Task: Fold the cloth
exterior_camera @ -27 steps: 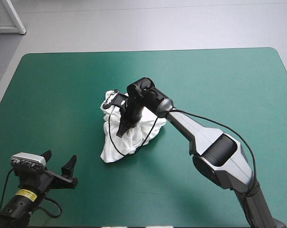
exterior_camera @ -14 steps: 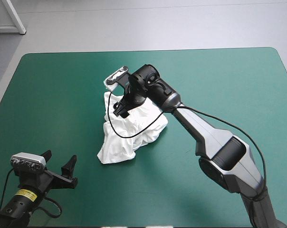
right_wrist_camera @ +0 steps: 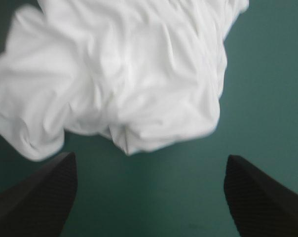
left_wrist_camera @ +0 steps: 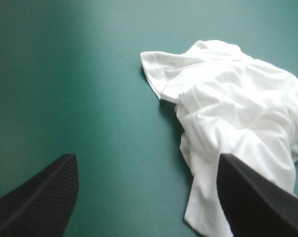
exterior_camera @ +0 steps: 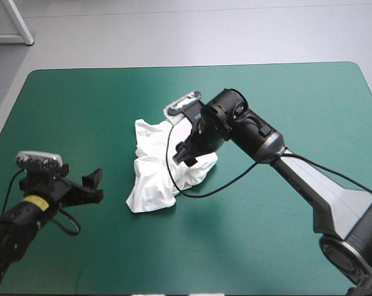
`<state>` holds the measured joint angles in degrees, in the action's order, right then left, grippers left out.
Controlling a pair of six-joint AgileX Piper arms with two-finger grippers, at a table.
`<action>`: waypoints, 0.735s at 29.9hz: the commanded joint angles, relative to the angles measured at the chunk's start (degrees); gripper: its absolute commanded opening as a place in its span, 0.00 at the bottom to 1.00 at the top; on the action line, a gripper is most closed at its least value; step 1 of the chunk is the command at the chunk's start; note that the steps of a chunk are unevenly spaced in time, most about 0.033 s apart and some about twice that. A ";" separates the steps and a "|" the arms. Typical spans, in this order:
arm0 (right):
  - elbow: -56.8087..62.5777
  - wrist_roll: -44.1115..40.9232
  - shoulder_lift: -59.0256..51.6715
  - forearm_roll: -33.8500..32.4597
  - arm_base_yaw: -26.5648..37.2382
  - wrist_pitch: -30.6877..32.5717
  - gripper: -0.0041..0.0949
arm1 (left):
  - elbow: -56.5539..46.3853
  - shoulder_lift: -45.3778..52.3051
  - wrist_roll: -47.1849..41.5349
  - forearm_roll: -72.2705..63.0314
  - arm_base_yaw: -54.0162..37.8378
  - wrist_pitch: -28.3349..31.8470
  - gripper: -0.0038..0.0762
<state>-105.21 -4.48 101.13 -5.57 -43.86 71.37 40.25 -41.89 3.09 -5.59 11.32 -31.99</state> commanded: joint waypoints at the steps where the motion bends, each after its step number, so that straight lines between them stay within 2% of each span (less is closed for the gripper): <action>1: 9.55 -2.03 -7.16 -2.77 0.14 -1.72 0.79 | 12.81 -9.77 -0.65 -1.22 0.17 -2.17 0.74; 6: 21.70 -4.41 -13.13 -3.89 0.14 -3.08 0.79 | 31.39 -28.74 4.95 -7.02 0.17 -14.43 0.68; 9: 26.40 -5.03 -16.84 -4.23 0.14 -4.29 0.79 | 41.12 -38.98 8.39 -11.82 0.17 -19.12 0.68; 13: 29.24 -5.77 -21.52 -4.50 0.14 -4.65 0.79 | 53.70 -52.12 8.11 -11.04 0.17 -26.13 0.68; 17: 29.71 -6.36 -24.70 -4.50 0.14 -4.11 0.79 | 69.92 -66.39 5.19 -7.13 0.17 -42.09 0.68; 22: 29.71 -6.36 -26.45 -3.95 0.14 -2.82 0.79 | 85.25 -78.88 -0.02 -7.07 0.17 -41.90 0.68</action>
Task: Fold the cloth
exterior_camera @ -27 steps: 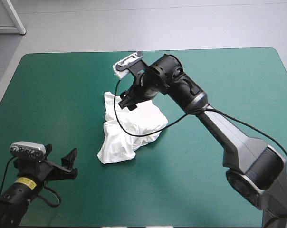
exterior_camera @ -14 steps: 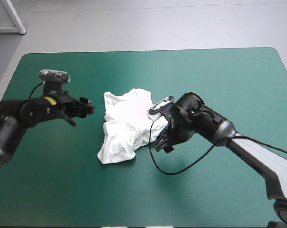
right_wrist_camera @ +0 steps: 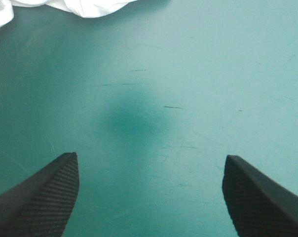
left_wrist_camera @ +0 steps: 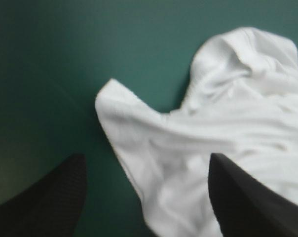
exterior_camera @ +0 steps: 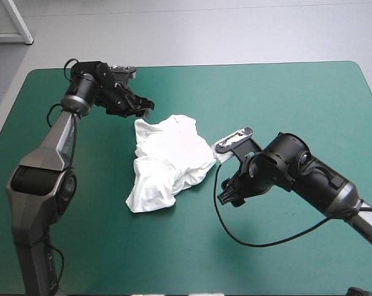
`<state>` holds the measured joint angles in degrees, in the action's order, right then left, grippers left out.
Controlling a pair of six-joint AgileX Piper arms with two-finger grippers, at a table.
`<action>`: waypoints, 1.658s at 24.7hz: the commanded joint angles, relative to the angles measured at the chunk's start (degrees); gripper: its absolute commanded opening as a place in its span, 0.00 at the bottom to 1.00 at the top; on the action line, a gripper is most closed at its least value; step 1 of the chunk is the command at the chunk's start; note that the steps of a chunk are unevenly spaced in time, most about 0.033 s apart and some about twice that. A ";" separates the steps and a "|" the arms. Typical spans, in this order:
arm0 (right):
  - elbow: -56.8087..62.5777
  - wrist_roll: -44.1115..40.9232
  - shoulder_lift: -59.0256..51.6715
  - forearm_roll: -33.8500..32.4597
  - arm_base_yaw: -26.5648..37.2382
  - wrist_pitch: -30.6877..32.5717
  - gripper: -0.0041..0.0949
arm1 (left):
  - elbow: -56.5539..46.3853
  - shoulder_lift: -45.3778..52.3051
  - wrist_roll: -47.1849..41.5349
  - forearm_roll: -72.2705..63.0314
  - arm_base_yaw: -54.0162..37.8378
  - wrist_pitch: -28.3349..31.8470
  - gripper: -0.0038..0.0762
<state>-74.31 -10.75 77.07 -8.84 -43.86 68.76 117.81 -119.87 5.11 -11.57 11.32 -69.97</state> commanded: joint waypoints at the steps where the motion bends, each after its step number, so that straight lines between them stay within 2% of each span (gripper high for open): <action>1: -1.19 -0.10 -2.52 -0.68 0.14 -0.09 0.79 | 9.30 -2.54 -2.42 -0.64 0.17 -3.92 0.68; 4: -1.19 -0.10 -2.77 -0.68 0.14 -0.04 0.79 | 11.97 -5.16 -5.11 2.10 0.17 -3.92 0.68; 10: -1.19 -0.18 -2.77 -0.68 0.14 -2.55 0.79 | 11.97 -5.68 -5.11 5.02 0.17 -3.92 0.68; 20: -1.19 -0.10 -0.51 -0.58 0.14 -3.55 0.79 | 7.58 -9.08 -4.54 -0.18 0.55 -3.92 0.67; 22: -1.19 0.31 1.52 -0.71 0.14 -4.73 0.79 | 7.58 -9.42 -4.54 0.28 1.24 -3.92 0.63; 24: -1.19 1.49 3.69 -0.92 0.14 -7.91 0.79 | 7.58 -9.42 -4.54 0.41 1.93 -3.92 0.51; 25: -1.31 1.84 5.27 -1.28 0.14 -10.61 0.79 | 7.58 -9.42 -4.43 0.41 2.50 -3.92 0.39; 26: -1.43 1.84 6.16 -1.74 0.24 -11.78 0.79 | 7.58 -9.42 -3.75 0.51 2.49 -3.92 0.32; 28: -2.12 2.12 9.52 -1.48 0.35 -14.10 0.79 | 7.58 -9.42 -2.44 0.39 2.72 -3.82 0.06; 29: -2.40 2.26 10.90 -0.88 0.35 -14.52 0.79 | 7.58 -9.42 -1.54 0.39 2.72 -3.82 0.04; 31: -3.21 5.05 13.21 5.54 0.35 -16.40 0.79 | 7.58 -9.42 -1.54 0.63 2.72 -3.72 0.04; 34: -3.21 7.89 15.11 14.16 -0.03 -22.91 0.69 | 7.58 -9.42 -1.13 0.64 2.75 -3.72 0.04; 41: -3.21 12.00 22.24 20.03 -0.03 -26.52 0.67 | 7.58 -9.42 -0.22 0.64 2.98 -3.72 0.04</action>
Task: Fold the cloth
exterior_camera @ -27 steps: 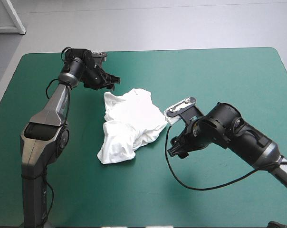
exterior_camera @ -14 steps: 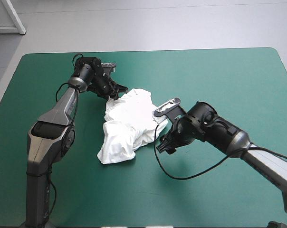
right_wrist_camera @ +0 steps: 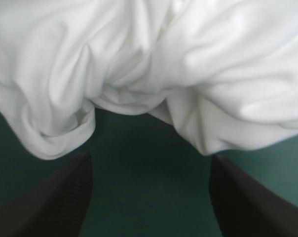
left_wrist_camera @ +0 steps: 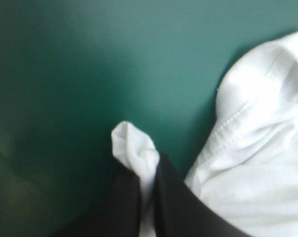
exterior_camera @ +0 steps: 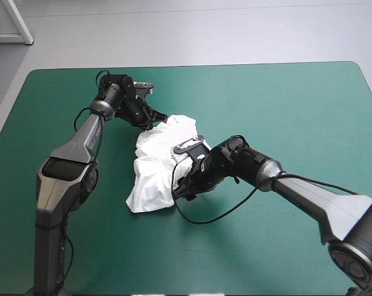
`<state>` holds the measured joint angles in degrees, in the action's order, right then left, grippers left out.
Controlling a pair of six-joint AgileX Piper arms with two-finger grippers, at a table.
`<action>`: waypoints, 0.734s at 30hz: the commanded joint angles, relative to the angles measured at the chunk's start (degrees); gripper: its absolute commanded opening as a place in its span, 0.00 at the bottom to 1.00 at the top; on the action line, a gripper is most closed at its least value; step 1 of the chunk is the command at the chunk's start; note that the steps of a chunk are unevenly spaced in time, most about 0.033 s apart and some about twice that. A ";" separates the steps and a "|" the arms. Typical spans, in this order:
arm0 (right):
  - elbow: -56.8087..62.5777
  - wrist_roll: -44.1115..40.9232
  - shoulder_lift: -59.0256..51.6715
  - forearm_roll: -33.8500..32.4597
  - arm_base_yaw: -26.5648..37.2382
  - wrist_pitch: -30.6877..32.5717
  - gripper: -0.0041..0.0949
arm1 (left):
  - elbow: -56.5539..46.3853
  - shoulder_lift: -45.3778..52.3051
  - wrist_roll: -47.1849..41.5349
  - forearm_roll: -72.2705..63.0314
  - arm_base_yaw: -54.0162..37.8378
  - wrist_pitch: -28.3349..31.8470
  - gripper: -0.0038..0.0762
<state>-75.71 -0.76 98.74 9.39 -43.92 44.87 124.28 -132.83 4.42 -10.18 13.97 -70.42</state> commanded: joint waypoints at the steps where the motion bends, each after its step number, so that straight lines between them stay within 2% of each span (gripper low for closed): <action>1: -1.82 2.01 2.00 1.80 0.03 -2.89 0.67 | 1.11 3.53 0.60 -0.75 0.32 -3.27 0.04; 3: -1.82 2.49 4.23 1.80 0.03 -3.89 0.65 | 1.11 3.53 0.60 -0.75 0.32 -3.27 0.04; 5: -1.82 2.43 5.71 1.97 0.03 -4.13 0.57 | 1.11 3.53 0.60 -0.75 0.32 -3.27 0.04; 13: -1.82 4.81 6.27 2.36 0.03 -7.73 0.02 | 1.11 3.53 0.70 0.28 0.32 -3.27 0.04; 18: -1.91 3.85 3.50 0.29 0.03 -6.56 0.03 | 1.11 3.53 0.70 1.84 0.32 -3.27 0.04; 22: -3.10 1.45 -3.63 -2.57 0.03 -1.58 0.03 | 1.11 3.53 0.73 1.61 0.32 -3.27 0.04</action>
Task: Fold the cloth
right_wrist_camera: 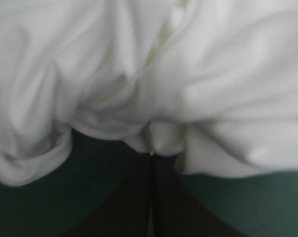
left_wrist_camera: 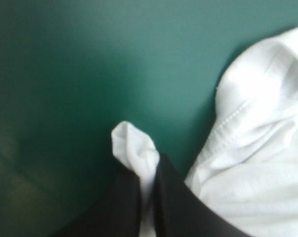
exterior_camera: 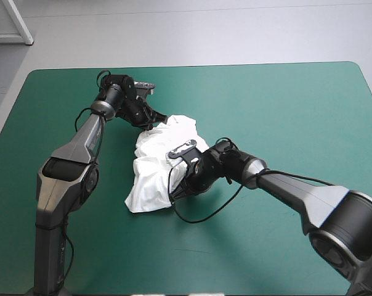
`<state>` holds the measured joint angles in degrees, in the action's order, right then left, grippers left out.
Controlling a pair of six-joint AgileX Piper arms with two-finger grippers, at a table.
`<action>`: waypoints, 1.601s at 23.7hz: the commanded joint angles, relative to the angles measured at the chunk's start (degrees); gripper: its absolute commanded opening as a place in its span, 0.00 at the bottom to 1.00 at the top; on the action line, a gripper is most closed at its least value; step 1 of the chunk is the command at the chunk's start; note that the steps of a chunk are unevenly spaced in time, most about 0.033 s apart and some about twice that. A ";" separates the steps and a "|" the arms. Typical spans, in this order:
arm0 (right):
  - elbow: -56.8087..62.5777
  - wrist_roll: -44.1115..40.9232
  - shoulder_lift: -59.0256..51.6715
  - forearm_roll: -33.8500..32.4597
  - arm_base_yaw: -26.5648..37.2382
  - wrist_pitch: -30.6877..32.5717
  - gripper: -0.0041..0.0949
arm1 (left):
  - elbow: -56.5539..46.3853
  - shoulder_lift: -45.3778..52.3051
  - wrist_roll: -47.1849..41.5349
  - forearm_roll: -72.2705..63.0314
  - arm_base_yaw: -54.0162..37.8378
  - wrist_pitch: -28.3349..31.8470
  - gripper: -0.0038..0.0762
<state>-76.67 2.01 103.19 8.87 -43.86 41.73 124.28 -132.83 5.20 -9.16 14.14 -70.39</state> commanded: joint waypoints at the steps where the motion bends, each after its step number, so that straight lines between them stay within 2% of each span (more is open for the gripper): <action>1: -2.66 -2.95 -12.04 -4.46 -0.03 4.00 0.03 | 1.11 3.53 -0.05 0.42 0.16 -3.30 0.04; 6: -2.78 -8.03 -22.72 -13.80 -0.03 10.86 0.03 | 1.11 3.53 -0.05 0.18 0.16 -3.30 0.04; 9: -4.24 -13.82 -29.03 -25.94 0.08 11.10 0.03 | 4.81 4.95 0.74 1.18 0.16 -3.30 0.04; 12: -8.16 -18.51 -32.94 -38.68 0.08 11.21 0.03 | 13.39 10.65 -0.36 1.43 0.16 -3.30 0.04; 16: -17.49 -18.46 -34.47 -46.54 0.08 13.73 0.03 | 22.55 21.19 -0.47 1.52 0.16 -3.30 0.04; 20: -28.27 -18.36 -34.81 -54.96 0.08 18.28 0.03 | 24.16 32.59 -0.34 6.18 0.16 -3.21 0.04; 23: -34.77 -16.14 -34.81 -58.14 0.08 20.32 0.03 | 24.16 39.29 -0.21 11.26 0.16 -3.08 0.04; 29: -48.00 -11.81 -34.81 -58.57 0.08 18.38 0.03 | 24.16 51.43 0.89 20.48 0.16 1.25 0.04; 34: -54.81 -10.23 -34.70 -58.57 0.08 13.55 0.03 | 23.79 57.17 1.67 24.17 0.16 6.38 0.04; 38: -56.80 -9.00 -34.61 -58.10 0.08 11.70 0.03 | 22.81 58.22 2.69 23.79 0.16 5.74 0.04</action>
<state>-131.74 -7.98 69.30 -47.32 -43.96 58.88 147.52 -75.13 7.32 13.73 14.18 -69.27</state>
